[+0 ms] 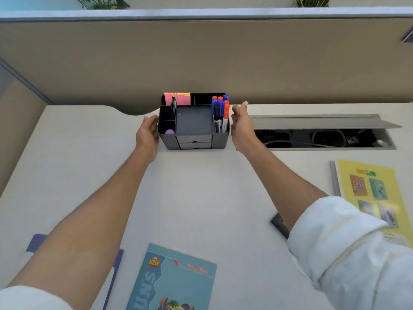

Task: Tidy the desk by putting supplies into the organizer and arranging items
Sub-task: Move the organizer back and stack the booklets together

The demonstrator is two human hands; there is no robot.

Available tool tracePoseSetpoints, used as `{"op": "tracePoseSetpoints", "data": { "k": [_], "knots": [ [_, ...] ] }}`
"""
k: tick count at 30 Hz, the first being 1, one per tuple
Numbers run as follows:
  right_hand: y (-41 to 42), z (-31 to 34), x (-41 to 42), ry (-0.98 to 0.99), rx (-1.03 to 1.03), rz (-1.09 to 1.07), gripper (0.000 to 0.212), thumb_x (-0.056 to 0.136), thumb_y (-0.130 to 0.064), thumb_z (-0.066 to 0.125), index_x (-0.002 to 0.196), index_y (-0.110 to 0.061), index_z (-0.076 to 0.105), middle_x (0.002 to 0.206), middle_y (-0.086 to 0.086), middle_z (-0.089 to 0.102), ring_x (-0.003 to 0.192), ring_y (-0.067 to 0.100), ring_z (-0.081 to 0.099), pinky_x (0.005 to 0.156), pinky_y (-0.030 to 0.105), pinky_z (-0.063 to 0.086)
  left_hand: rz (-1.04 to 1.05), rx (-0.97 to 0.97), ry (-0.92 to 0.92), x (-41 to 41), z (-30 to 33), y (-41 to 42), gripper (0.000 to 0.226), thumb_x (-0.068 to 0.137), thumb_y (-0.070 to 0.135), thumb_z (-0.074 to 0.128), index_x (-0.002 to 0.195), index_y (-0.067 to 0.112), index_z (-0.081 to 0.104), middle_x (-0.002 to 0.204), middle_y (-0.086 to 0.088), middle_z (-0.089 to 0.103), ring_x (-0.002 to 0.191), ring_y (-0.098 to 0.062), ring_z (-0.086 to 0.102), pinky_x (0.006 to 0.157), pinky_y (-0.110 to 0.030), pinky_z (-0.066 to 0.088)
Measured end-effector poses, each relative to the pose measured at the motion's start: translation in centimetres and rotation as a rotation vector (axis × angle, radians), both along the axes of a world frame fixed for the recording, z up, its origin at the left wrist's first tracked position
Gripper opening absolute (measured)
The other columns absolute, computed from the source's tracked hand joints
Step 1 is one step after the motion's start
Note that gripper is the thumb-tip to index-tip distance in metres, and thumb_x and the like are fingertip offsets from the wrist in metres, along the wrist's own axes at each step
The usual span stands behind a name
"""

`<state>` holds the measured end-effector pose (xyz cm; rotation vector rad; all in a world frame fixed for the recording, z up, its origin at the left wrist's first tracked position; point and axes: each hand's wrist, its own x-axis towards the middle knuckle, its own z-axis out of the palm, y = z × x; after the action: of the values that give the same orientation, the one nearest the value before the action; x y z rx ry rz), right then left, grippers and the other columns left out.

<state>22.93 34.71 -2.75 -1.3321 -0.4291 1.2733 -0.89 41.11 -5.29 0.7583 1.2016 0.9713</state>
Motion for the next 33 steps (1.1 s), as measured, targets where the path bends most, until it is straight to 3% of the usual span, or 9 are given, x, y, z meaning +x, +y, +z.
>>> {"op": "tracePoseSetpoints", "data": {
  "k": [3, 5, 15, 20, 25, 28, 33],
  "knots": [
    [-3.2, 0.3, 0.7, 0.023, 0.032, -0.066, 0.058, 0.101, -0.054, 0.028, 0.135, -0.014, 0.051, 0.145, -0.004, 0.047, 0.135, 0.008, 0.041, 0.115, 0.027, 0.025, 0.083, -0.011, 0.041, -1.1, 0.2, -2.6, 0.053, 0.103, 0.042, 0.025, 0.136, 0.008, 0.050, 0.144, -0.004, 0.048, 0.136, -0.018, 0.040, 0.117, -0.034, 0.025],
    [-6.3, 0.9, 0.9, 0.055, 0.045, -0.102, 0.057, 0.103, -0.049, 0.027, 0.139, -0.009, 0.047, 0.151, 0.002, 0.041, 0.141, 0.014, 0.035, 0.118, 0.030, 0.022, 0.113, 0.000, 0.037, -1.8, 0.7, -4.7, 0.052, 0.103, 0.042, 0.025, 0.136, 0.011, 0.050, 0.144, -0.001, 0.047, 0.136, -0.016, 0.038, 0.117, -0.032, 0.022],
    [-25.8, 2.0, 1.3, 0.087, -0.010, -0.096, 0.040, 0.102, -0.045, 0.037, 0.124, -0.020, 0.059, 0.128, 0.000, 0.062, 0.122, 0.017, 0.055, 0.111, 0.035, 0.036, 0.085, -0.007, 0.040, -5.3, 2.0, -19.6, 0.042, 0.102, 0.037, 0.032, 0.128, 0.015, 0.055, 0.137, 0.001, 0.054, 0.132, -0.015, 0.042, 0.112, -0.031, 0.028],
    [-34.2, 2.0, 1.1, 0.100, -0.034, -0.138, 0.038, 0.102, -0.040, 0.041, 0.122, -0.015, 0.060, 0.122, 0.003, 0.066, 0.118, 0.020, 0.059, 0.095, 0.028, 0.046, -0.023, 0.015, 0.056, -5.0, 2.3, -26.0, 0.038, 0.103, 0.036, 0.029, 0.115, 0.018, 0.060, 0.136, -0.001, 0.055, 0.131, -0.016, 0.043, 0.114, -0.034, 0.026],
    [-40.8, 1.7, 1.6, 0.065, -0.055, -0.180, 0.033, 0.101, -0.036, 0.043, 0.109, -0.015, 0.066, 0.110, -0.001, 0.068, 0.112, 0.019, 0.061, 0.105, 0.037, 0.039, -0.130, 0.034, 0.045, -3.6, 1.7, -30.1, 0.042, 0.103, 0.033, 0.029, 0.126, 0.011, 0.056, 0.137, -0.003, 0.054, 0.133, -0.017, 0.042, 0.113, -0.034, 0.026],
    [-43.7, 1.9, 2.2, 0.059, -0.070, -0.226, 0.034, 0.100, -0.034, 0.047, 0.115, -0.011, 0.065, 0.111, 0.003, 0.067, 0.109, 0.020, 0.061, 0.103, 0.036, 0.040, -0.184, 0.047, 0.039, -2.4, 1.9, -31.7, 0.036, 0.103, 0.033, 0.030, 0.111, 0.017, 0.062, 0.136, -0.003, 0.054, 0.131, -0.016, 0.044, 0.112, -0.033, 0.027],
    [-47.5, 1.9, 3.9, 0.048, -0.081, -0.314, 0.023, 0.098, -0.027, 0.050, 0.107, -0.015, 0.067, 0.108, 0.005, 0.068, 0.113, 0.025, 0.060, 0.105, 0.038, 0.040, -0.267, 0.065, 0.035, 0.5, 2.6, -33.5, 0.031, 0.101, 0.030, 0.033, 0.100, 0.023, 0.064, 0.133, -0.004, 0.056, 0.128, -0.017, 0.046, 0.112, -0.035, 0.028]
  ]
}}
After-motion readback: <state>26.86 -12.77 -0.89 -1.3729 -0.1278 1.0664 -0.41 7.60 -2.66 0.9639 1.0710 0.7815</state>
